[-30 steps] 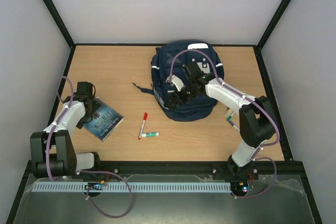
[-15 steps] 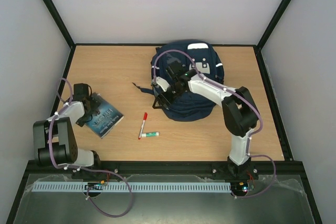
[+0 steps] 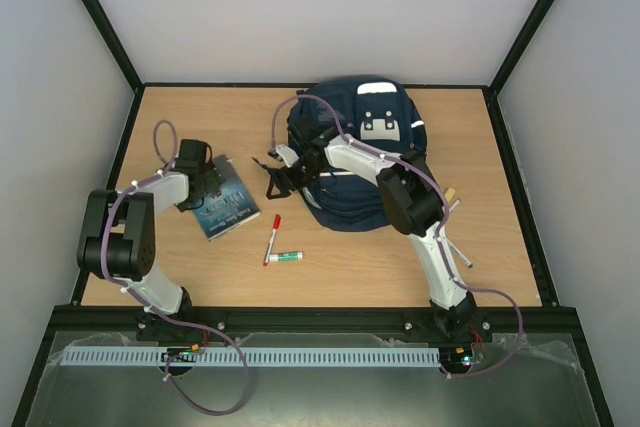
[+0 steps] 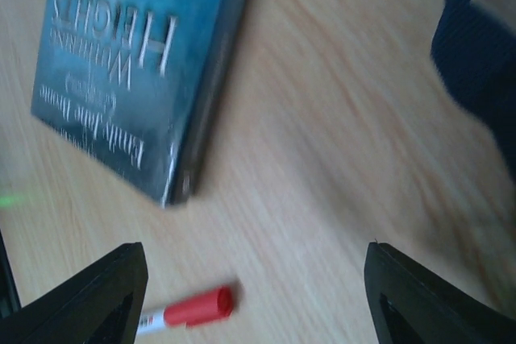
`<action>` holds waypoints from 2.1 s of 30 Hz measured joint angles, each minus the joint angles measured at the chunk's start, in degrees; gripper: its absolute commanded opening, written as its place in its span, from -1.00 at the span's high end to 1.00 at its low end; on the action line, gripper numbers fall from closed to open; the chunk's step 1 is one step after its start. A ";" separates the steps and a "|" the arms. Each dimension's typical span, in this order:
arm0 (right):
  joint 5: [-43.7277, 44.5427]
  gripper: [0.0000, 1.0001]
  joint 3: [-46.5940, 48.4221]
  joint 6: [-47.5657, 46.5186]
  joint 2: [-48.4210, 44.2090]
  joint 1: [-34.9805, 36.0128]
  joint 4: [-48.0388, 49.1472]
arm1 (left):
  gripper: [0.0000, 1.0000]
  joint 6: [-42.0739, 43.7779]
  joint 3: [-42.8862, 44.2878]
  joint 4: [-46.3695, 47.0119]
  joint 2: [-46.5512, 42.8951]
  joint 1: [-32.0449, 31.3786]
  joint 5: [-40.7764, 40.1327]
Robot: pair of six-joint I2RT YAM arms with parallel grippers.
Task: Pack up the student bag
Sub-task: Move the book to the center of the board, then pick up the book from the center of the board.
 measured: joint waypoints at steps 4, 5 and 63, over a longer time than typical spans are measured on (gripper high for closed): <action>-0.42 -0.49 5.53 3.28 4.61 0.00 0.00 | -0.98 1.51 0.87 1.95 1.46 -3.02 0.28; -0.55 -0.50 6.73 4.07 5.70 0.00 0.00 | -0.98 1.84 0.83 2.29 1.51 -3.32 0.63; -14.53 -0.60 8.24 27.21 10.19 0.13 5.81 | -0.42 -3.06 -15.47 22.08 -7.67 1.40 23.91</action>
